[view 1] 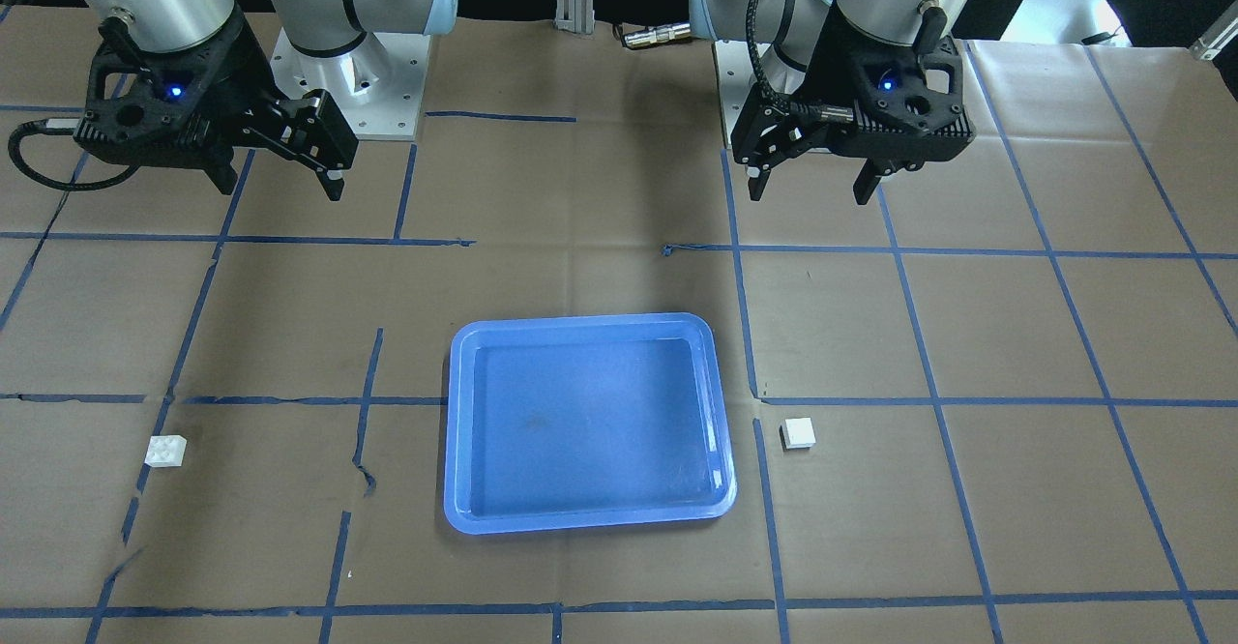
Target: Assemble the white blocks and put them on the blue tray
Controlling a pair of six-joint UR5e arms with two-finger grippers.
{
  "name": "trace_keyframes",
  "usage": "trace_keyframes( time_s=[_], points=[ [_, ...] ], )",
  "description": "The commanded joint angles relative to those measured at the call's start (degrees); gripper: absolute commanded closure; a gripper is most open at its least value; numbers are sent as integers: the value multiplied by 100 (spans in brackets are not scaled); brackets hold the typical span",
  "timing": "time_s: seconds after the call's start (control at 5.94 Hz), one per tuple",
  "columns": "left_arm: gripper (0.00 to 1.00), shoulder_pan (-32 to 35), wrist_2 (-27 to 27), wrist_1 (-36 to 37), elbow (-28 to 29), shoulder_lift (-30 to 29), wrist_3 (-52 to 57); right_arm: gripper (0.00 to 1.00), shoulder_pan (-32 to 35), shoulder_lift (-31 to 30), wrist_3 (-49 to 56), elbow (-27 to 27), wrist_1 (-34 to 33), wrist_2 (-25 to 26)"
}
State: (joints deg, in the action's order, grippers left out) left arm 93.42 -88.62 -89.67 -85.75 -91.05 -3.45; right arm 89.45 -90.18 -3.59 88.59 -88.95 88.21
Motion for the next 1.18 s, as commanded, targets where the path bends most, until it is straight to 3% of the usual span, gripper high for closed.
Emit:
trace_keyframes(
  time_s=[0.0, 0.34, 0.67, 1.01],
  points=[
    [1, 18, -224, 11, -3, 17, -7, 0, 11, -34, -18, 52, -26, 3],
    [1, -51, -209, 38, -64, -1, 80, 0, 11, 0, 103, 62, -70, -5],
    [1, -777, -191, 386, -632, -333, 788, 0, -32, 18, 705, 62, -70, -14],
    [1, -781, -200, 2977, -1659, -1235, 934, 0, -224, 53, 2469, 70, -123, 238]
  ],
)
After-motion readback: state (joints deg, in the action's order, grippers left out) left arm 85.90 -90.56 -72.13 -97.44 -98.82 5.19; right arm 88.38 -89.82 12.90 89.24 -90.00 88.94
